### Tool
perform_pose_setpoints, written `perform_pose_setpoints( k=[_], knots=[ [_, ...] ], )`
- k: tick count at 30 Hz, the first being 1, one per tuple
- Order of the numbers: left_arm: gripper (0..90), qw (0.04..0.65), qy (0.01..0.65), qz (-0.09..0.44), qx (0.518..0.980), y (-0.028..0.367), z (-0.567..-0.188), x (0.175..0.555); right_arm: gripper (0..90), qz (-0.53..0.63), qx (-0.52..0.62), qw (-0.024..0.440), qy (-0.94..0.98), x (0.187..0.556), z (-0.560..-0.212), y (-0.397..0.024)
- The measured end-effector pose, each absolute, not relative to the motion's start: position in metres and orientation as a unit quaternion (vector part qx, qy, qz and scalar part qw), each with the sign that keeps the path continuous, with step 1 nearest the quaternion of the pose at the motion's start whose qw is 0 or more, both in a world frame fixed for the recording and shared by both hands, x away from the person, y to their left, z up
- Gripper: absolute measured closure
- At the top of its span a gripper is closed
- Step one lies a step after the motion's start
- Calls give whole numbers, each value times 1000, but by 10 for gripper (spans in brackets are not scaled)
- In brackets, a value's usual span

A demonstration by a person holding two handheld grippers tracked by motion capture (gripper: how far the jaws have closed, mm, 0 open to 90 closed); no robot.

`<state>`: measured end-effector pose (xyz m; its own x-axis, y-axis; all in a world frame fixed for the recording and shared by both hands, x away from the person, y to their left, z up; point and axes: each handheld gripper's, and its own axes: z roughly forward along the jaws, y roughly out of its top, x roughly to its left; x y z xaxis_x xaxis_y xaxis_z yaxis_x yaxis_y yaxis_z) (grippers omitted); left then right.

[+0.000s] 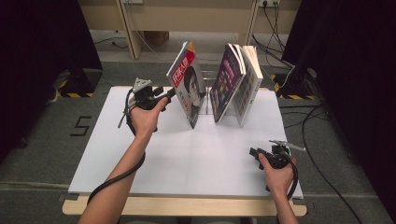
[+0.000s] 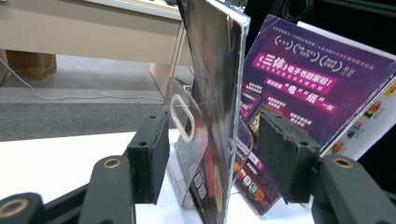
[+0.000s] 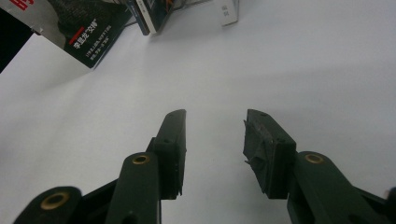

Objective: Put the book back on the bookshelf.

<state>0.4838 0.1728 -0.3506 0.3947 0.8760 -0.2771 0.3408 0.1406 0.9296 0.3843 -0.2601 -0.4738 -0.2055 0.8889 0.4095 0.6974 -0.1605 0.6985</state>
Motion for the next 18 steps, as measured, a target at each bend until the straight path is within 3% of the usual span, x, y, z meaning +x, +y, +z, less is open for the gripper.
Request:
perform_pose_setpoints(
  k=[18],
  knots=[
    [426, 552, 496, 235, 627, 189, -360, 469, 591, 443, 625, 102, 635, 384, -474, -258]
  ],
)
